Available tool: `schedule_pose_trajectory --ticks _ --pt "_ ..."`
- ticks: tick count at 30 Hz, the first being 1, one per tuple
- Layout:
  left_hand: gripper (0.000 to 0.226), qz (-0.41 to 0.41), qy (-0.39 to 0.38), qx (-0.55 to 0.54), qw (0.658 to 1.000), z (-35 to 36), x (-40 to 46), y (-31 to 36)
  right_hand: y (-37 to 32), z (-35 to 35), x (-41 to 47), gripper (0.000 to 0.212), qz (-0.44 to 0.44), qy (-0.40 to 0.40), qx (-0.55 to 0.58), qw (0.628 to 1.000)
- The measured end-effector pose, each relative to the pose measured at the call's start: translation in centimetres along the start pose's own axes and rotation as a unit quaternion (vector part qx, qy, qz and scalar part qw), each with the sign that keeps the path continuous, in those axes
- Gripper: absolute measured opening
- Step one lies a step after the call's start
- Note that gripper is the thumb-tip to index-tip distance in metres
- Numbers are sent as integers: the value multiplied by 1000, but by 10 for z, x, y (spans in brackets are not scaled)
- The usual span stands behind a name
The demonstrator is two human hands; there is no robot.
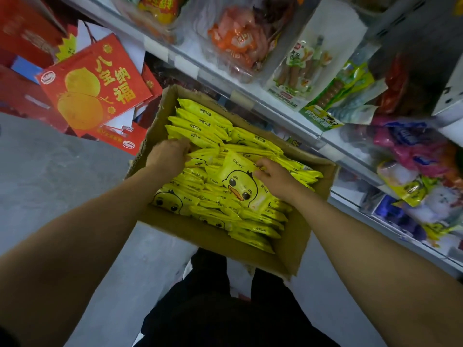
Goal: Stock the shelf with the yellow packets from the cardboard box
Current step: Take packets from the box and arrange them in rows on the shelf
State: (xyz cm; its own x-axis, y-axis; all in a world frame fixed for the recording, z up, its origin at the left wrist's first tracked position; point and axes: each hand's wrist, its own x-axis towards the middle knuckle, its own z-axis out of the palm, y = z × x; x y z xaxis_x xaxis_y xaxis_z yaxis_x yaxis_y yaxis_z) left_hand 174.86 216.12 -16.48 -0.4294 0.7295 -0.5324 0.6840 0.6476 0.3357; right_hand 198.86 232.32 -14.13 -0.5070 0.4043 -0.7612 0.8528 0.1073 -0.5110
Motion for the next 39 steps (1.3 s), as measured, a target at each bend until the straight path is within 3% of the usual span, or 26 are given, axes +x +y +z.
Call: schedule_pose_trajectory --ticks 3,10,14,18,20,23,25,31,35,39 --pt "18 -33 -26 -62 997 -10 -23 7 3 -9 -17 31 -3 24 14 1000" --pt "27 -70 66 -197 976 -39 -82 81 17 -52 -81 53 -19 87 109 990" --pt "32 -88 85 -262 957 -46 -112 150 46 -81 -134 47 -67 93 212 971" --pt "53 -82 43 -402 911 -55 -153 226 86 -123 -202 30 -116 154 270 943" --pt "65 -37 -14 -448 893 -60 -174 265 107 -147 -238 27 -139 189 281 931" --pt "66 26 -73 -498 864 -66 -196 325 141 -184 -287 33 -173 233 298 909" --pt "66 59 -79 -509 855 -70 -209 368 161 -210 -318 31 -191 258 311 895" --pt "26 157 -48 -466 869 -89 -235 482 200 -283 -405 36 -250 320 361 839" --pt "34 197 -49 -411 889 -110 -244 535 211 -329 -447 35 -301 365 385 792" --pt "37 230 -26 -368 901 -133 -238 582 217 -370 -468 32 -330 380 397 768"
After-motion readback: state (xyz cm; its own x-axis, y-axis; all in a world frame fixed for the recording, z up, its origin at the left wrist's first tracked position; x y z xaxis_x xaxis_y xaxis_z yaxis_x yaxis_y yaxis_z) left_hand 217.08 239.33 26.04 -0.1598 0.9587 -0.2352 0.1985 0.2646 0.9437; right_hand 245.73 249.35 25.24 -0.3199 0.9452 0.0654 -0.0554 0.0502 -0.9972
